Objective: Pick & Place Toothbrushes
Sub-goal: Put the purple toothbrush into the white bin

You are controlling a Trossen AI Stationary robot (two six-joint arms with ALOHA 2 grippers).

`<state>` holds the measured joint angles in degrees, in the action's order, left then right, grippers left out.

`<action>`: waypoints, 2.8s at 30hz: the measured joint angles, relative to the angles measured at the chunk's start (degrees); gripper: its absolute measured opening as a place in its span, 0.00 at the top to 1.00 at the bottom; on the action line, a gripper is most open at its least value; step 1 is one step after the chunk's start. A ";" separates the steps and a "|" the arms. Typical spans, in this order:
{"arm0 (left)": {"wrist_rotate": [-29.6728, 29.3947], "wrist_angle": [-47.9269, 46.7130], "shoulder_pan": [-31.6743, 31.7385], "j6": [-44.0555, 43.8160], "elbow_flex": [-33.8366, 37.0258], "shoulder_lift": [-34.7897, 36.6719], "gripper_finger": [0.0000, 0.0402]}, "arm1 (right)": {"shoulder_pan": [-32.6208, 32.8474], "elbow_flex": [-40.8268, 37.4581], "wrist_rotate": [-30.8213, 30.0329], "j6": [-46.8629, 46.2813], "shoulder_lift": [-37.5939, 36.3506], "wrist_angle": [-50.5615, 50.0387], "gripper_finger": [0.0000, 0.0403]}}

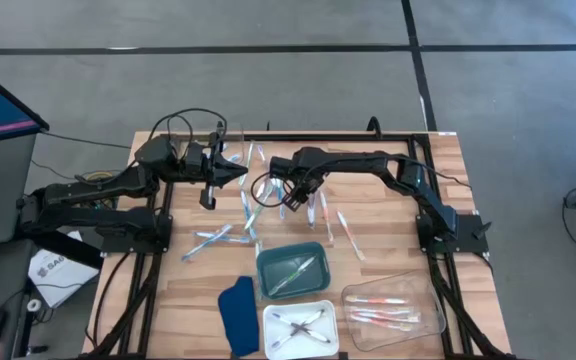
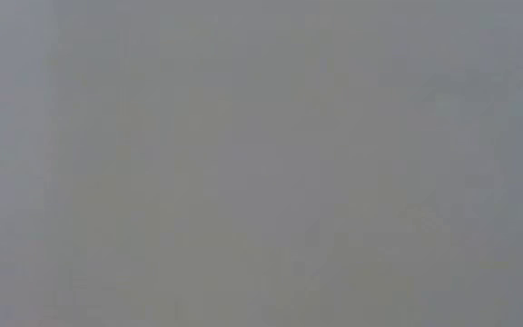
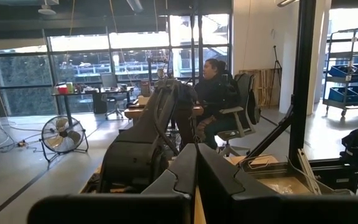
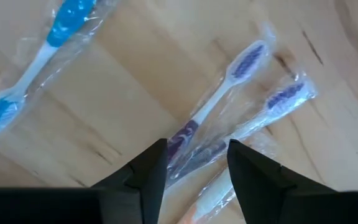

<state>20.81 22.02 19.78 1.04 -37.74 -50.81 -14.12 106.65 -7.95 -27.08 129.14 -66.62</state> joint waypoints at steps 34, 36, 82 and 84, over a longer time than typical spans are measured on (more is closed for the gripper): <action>-0.26 0.71 -1.84 0.00 0.01 0.01 0.98 | 1.74 -3.89 0.38 1.39 1.03 6.57 0.97; -0.26 0.63 -1.84 0.00 0.00 0.05 0.98 | 1.89 -3.90 0.44 1.99 0.98 6.67 0.97; -0.28 -0.02 -1.82 0.16 0.00 0.17 0.98 | 13.21 -3.78 -13.49 18.64 -24.37 21.06 1.00; -0.28 -0.07 -1.82 0.15 0.00 0.17 0.98 | 13.44 -3.78 -13.57 18.68 -24.37 20.95 1.00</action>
<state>20.53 21.95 17.96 1.19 -37.74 -50.63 -0.69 102.87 -21.52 -8.40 104.77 -45.67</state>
